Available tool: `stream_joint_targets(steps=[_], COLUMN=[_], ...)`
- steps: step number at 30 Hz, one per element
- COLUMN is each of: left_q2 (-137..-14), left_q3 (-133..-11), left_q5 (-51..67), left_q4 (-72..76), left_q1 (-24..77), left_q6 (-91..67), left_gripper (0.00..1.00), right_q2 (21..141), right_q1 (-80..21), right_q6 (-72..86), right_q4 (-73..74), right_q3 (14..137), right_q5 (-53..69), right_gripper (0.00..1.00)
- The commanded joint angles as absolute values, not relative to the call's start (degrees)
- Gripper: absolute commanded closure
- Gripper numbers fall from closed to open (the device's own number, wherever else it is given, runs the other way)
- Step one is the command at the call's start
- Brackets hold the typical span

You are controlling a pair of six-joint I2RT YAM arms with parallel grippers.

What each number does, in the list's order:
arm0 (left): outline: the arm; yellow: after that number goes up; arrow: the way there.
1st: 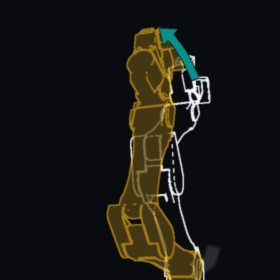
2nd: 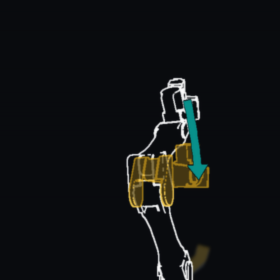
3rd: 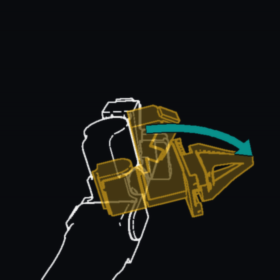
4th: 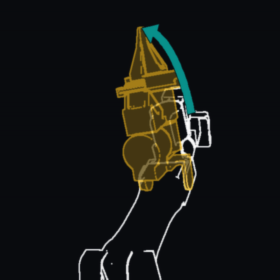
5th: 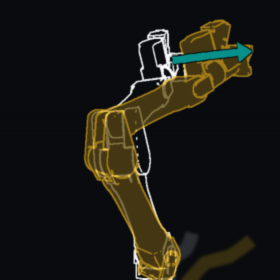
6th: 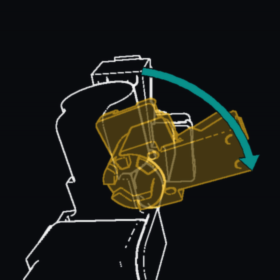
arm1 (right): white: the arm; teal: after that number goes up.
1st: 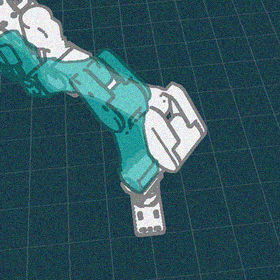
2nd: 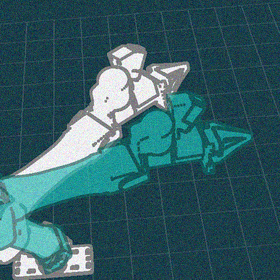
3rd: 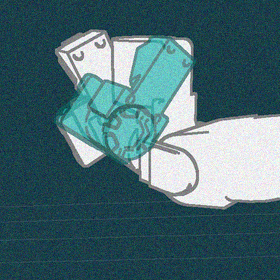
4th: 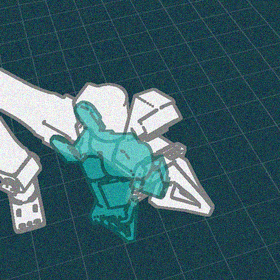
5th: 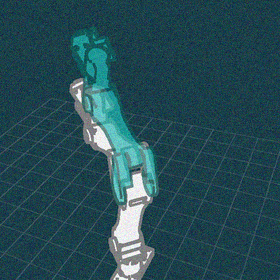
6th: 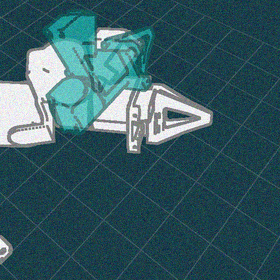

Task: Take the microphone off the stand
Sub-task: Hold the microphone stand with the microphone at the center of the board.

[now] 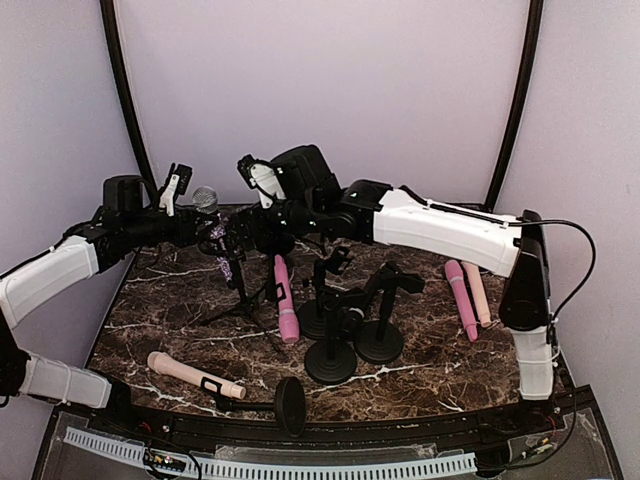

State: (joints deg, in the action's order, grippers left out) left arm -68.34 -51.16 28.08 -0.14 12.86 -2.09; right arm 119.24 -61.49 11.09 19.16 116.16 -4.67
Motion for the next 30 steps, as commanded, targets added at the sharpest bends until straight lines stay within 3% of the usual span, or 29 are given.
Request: stream_joint_targets(steps=[1,15,30], left_q2=[-67.3,-66.3,-65.0], left_q3=[-51.3,-51.5,-53.3], left_q5=[31.4,30.0,34.4], left_q4=[0.4,0.3,4.2], left_q1=[14.2,14.4,14.4], left_q6=[-2.5,-1.9,-1.5], left_gripper=[1.0,1.0,1.0], right_q2=[122.3,128.3,130.2], right_q1=[-61.9,-62.2,-62.3], right_q6=[11.3,12.0,12.5], right_q4=[20.2,23.5,26.7], right_q3=[120.5,122.4,120.2], right_q5=[-4.4,-1.7,-2.5], right_gripper=[0.09,0.16,0.29])
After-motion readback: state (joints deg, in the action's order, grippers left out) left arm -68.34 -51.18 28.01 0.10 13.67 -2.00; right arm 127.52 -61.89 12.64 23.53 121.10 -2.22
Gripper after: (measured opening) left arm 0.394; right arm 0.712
